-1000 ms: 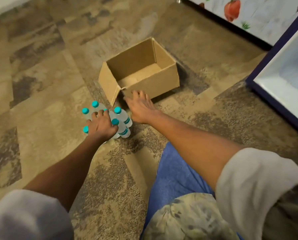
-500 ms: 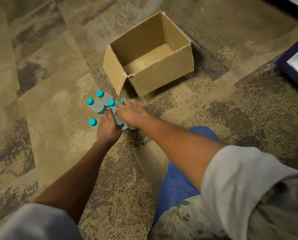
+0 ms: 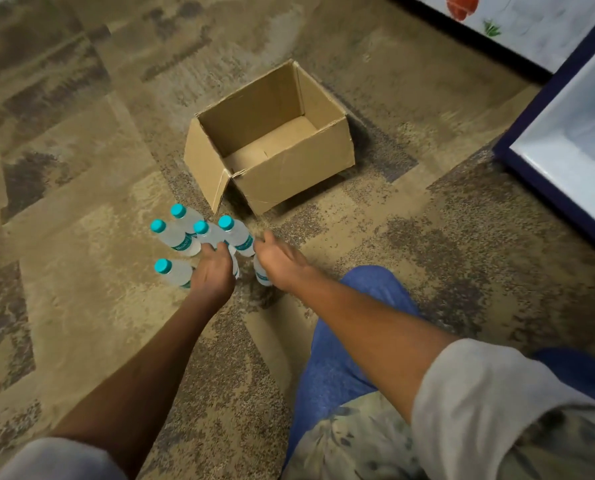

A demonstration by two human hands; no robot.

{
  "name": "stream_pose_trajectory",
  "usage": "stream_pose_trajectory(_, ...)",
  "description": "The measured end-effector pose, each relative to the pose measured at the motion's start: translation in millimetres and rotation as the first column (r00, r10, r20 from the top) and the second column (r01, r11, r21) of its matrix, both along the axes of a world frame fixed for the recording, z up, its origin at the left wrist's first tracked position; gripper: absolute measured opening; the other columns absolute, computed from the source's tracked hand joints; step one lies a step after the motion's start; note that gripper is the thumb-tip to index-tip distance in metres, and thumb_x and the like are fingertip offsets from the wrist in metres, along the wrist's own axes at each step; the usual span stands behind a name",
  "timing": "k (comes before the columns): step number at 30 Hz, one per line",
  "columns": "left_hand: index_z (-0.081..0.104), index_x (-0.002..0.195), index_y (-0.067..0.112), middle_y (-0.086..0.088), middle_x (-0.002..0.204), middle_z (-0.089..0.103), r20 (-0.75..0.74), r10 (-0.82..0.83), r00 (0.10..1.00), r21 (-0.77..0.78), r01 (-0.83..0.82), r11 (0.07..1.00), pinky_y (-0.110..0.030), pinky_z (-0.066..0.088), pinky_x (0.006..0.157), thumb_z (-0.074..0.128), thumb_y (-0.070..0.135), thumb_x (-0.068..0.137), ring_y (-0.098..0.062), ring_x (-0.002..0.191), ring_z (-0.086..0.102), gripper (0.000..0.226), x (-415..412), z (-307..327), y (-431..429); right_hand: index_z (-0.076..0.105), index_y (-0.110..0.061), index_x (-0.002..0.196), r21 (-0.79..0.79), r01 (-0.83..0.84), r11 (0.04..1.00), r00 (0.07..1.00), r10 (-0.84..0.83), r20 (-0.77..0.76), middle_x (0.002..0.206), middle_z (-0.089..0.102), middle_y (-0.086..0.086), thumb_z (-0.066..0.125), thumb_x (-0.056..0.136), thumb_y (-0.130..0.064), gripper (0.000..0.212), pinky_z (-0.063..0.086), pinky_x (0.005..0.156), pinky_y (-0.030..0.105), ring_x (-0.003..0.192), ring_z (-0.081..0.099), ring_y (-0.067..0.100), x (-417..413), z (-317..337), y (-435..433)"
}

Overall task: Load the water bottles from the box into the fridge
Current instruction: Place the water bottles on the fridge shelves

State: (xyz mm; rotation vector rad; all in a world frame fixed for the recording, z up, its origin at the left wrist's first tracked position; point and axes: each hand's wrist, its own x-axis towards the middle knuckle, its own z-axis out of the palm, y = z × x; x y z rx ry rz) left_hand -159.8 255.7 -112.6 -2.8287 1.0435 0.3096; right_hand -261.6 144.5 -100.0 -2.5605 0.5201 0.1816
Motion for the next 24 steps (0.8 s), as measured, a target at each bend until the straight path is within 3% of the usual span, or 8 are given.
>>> stream_pose_trajectory(2,0.042,0.114,0.001,-0.025,0.112,0.044,0.008,-0.059,0.998,0.005,0.059,0.998,-0.039,0.039,0.065,0.050,-0.004,0.088,-0.038,0.080,0.053,0.027,-10,4,-4,0.039,-0.004,0.131,0.014,0.092,0.996,0.996,-0.092,0.005,0.128,0.039,0.017,0.056,0.088,-0.003,0.046,0.046,0.087,0.042,0.107,0.051,0.035,-16,4,-10)
stream_pose_trajectory(6,0.043,0.118,-0.001,-0.023,0.113,0.044,0.007,-0.165,0.986,-0.006,0.165,0.986,-0.032,0.037,0.065,0.048,-0.007,0.089,-0.030,0.077,0.049,0.030,-30,24,-23,0.045,-0.004,0.125,0.064,0.195,0.979,0.980,-0.196,0.017,0.129,0.041,0.020,0.051,0.090,-0.002,0.036,0.045,0.089,0.048,0.113,0.048,0.039,-45,18,-34)
stream_pose_trajectory(10,0.045,0.119,-0.001,-0.020,0.114,0.042,-0.006,-0.379,0.925,-0.086,0.377,0.922,-0.032,0.044,0.070,0.046,0.000,0.092,-0.023,0.079,0.047,0.027,-47,53,-49,0.050,-0.007,0.118,-0.076,0.269,0.960,0.963,-0.266,0.050,0.114,0.045,0.016,0.058,0.089,-0.003,0.030,0.050,0.079,0.043,0.101,0.054,0.034,-69,46,-62)
stream_pose_trajectory(16,0.048,0.123,0.006,-0.010,0.118,0.044,-0.090,-0.559,0.825,-0.321,0.507,0.800,-0.030,0.050,0.082,0.062,0.017,0.088,-0.019,0.094,0.052,0.040,-82,131,-102,0.050,-0.006,0.110,-0.226,0.313,0.923,0.949,-0.297,0.101,0.110,0.045,0.016,0.055,0.092,-0.004,0.019,0.042,0.074,0.041,0.097,0.054,0.036,-124,108,-110)
stream_pose_trajectory(20,0.058,0.106,0.003,-0.011,0.103,0.053,0.022,-0.643,0.765,-0.377,0.602,0.703,-0.031,0.047,0.072,0.066,0.017,0.081,-0.027,0.088,0.057,0.030,-121,183,-145,0.049,-0.010,0.106,-0.254,0.367,0.895,0.929,-0.338,0.150,0.107,0.046,0.012,0.055,0.091,-0.006,0.017,0.047,0.078,0.043,0.094,0.055,0.035,-164,151,-138)
stream_pose_trajectory(24,0.061,0.104,0.005,-0.007,0.099,0.054,0.038,-0.674,0.738,-0.451,0.614,0.648,-0.026,0.044,0.069,0.069,0.015,0.077,-0.025,0.085,0.056,0.030,-155,229,-185,0.053,-0.013,0.111,-0.261,0.438,0.860,0.895,-0.389,0.219,0.106,0.044,0.007,0.055,0.093,-0.012,0.018,0.047,0.077,0.041,0.091,0.052,0.027,-208,199,-165)
